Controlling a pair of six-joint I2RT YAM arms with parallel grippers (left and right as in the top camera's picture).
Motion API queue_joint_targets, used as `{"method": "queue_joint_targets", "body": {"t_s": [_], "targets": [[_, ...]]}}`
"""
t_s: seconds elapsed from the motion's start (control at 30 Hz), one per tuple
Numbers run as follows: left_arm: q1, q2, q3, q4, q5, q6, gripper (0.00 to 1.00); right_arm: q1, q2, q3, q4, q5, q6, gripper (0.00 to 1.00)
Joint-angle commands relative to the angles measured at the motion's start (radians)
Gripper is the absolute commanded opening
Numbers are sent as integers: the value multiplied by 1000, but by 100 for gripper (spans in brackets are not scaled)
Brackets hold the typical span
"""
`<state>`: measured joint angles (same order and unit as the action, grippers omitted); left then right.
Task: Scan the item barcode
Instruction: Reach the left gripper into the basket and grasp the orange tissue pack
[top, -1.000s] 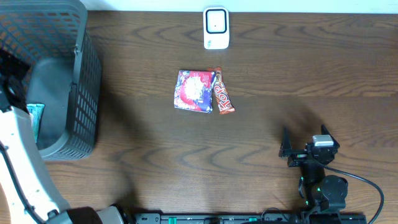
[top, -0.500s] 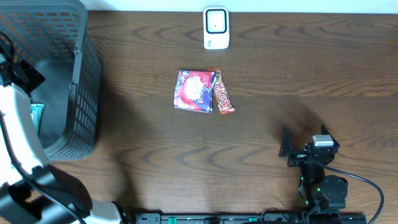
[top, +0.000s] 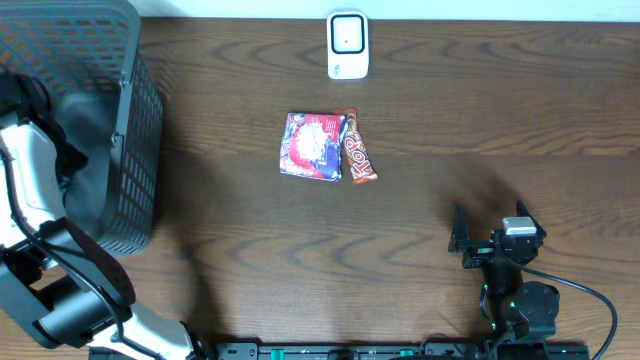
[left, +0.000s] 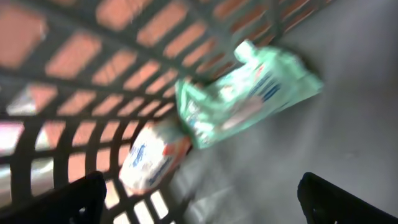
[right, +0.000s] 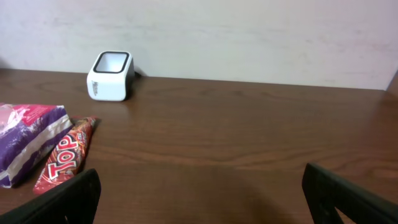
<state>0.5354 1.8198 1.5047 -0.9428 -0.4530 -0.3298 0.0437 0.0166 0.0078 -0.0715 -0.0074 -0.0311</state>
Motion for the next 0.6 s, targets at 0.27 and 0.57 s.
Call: {"method": "queue_joint_targets", "body": {"t_s": [0.27,0.57], "targets": [[101,21,-91,-39,-59,-181,98,5,-5,-2,-4,1,-4,99],[188,21,-156,18,96,-180,97,5,-5,-2,-4,1,-4,99]]}}
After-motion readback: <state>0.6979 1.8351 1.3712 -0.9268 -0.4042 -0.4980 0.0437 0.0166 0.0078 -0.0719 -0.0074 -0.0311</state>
